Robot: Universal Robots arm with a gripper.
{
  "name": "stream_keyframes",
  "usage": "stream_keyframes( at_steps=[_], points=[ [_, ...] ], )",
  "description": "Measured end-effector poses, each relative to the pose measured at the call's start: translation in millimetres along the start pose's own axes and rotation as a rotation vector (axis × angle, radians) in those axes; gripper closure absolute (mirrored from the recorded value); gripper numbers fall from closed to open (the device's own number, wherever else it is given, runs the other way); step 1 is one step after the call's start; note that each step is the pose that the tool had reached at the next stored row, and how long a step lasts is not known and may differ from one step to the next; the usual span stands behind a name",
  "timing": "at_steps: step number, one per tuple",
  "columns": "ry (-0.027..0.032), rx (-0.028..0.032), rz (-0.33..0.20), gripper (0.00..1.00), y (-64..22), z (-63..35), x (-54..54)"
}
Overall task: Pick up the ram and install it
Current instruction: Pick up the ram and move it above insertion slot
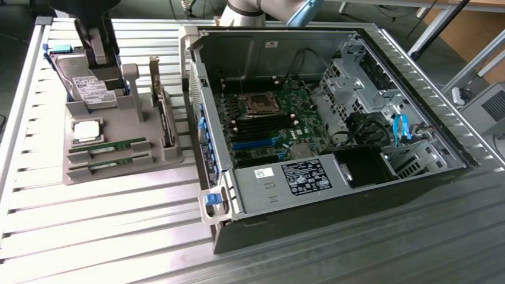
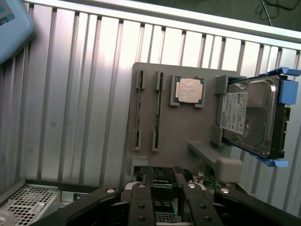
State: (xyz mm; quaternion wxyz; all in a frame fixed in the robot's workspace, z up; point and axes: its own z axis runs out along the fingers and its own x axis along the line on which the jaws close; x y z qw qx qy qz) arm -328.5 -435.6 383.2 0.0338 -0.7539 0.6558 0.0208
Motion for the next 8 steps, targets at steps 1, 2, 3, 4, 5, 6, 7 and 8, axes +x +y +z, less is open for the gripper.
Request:
stream_keyframes(
  at_steps=[1,2,3,4,5,6,7,8],
  points=[
    [0.0000,0.0000,0.000,0.71,0.1,1.4,0.4],
    [0.0000,0.0000,0.000,0.71,0.1,2.4,0.8],
    [0.0000,0.0000,0.000,0.71,0.2,3.9,1.3],
    [0.0000,-0.0001,0.000,0.71,0.3,5.2,1.8],
    [0.0000,-0.0001,0.000,0.71,0.4,5.7,2.0],
    [0.0000,0.0000,0.000,0.71,0.5,6.2,2.3],
    [0.0000,0.0000,0.000,0.71,0.5,6.9,2.6],
    [0.0001,-0.0001,0.000,0.71,0.7,7.5,3.0]
  ],
)
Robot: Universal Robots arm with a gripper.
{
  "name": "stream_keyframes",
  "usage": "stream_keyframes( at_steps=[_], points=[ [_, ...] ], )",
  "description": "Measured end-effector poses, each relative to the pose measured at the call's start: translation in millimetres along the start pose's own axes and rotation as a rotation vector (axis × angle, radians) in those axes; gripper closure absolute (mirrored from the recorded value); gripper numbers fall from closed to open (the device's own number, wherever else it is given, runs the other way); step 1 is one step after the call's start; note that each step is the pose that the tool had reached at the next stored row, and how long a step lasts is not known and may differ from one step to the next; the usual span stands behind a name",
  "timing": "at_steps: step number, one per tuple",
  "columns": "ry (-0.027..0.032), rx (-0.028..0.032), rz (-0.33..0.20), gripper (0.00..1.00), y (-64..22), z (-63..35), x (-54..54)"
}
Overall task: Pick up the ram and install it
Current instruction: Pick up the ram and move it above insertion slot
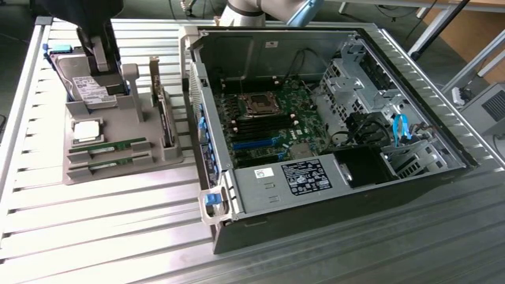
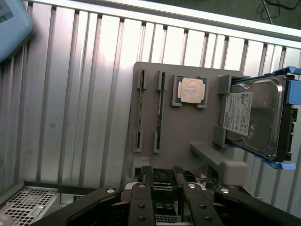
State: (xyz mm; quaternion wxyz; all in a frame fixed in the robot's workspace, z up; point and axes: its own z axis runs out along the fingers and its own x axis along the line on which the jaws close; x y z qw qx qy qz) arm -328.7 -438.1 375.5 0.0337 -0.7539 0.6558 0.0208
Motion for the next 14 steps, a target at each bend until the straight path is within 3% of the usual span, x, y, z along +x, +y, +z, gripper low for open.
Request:
stream_keyframes(
  at_steps=[14],
  points=[
    [0.0021,-0.0003,0.000,0.71,0.7,10.0,3.3]
  ],
)
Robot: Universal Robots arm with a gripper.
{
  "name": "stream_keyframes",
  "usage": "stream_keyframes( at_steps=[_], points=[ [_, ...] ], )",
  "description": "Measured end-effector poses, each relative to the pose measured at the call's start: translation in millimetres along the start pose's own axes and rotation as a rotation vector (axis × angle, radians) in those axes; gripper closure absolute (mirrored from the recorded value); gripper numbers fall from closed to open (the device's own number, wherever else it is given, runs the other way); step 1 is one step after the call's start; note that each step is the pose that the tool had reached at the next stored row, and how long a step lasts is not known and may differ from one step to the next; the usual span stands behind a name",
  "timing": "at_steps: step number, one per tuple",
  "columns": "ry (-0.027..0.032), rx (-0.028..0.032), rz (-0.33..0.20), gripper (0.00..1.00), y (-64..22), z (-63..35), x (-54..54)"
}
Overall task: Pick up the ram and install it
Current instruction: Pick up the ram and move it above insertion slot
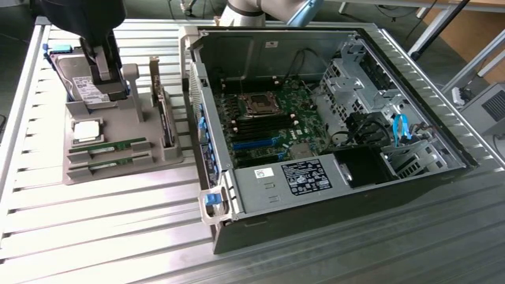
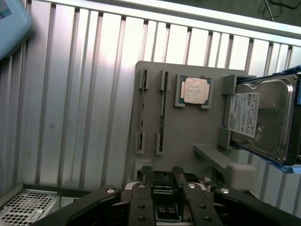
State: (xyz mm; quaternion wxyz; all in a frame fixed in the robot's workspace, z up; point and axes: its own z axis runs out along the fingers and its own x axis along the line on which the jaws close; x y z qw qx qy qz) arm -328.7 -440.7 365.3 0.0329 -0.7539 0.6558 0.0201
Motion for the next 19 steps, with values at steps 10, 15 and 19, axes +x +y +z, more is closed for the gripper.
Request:
stream_keyframes(
  at_steps=[10,15,19],
  points=[
    [0.0084,-0.0011,0.001,0.71,7.7,7.4,-0.4],
    [0.0100,-0.0013,0.001,0.71,8.4,13.5,2.0],
    [0.0100,-0.0013,0.001,0.71,8.9,17.3,3.7]
  ],
)
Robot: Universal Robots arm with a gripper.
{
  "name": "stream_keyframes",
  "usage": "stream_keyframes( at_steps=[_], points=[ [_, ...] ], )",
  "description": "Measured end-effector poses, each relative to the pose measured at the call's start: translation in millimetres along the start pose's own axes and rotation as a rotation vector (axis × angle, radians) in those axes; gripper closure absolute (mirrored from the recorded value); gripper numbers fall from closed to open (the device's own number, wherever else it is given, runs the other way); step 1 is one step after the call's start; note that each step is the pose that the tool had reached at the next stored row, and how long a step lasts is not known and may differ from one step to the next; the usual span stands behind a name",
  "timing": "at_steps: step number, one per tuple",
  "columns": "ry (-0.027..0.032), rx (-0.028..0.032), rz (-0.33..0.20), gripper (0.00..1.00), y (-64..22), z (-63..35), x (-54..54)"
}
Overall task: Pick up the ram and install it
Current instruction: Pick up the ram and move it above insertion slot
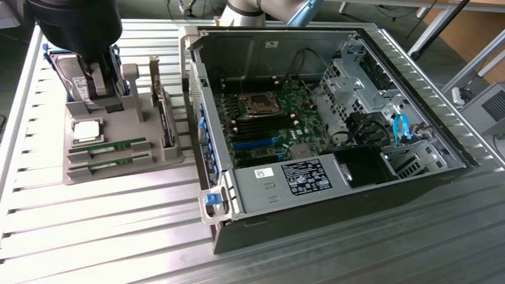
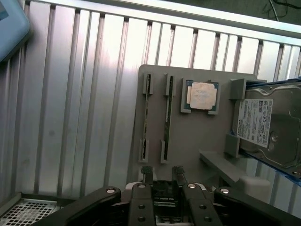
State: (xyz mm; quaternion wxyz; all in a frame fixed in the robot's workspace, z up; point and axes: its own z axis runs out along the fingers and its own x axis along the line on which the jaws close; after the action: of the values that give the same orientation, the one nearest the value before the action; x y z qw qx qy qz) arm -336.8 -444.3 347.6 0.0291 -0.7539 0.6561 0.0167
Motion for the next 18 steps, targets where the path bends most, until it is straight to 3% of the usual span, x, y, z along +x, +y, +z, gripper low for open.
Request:
stream_keyframes(
  at_steps=[18],
  points=[
    [0.0011,-0.0002,0.000,0.71,4.8,20.1,7.8]
  ],
)
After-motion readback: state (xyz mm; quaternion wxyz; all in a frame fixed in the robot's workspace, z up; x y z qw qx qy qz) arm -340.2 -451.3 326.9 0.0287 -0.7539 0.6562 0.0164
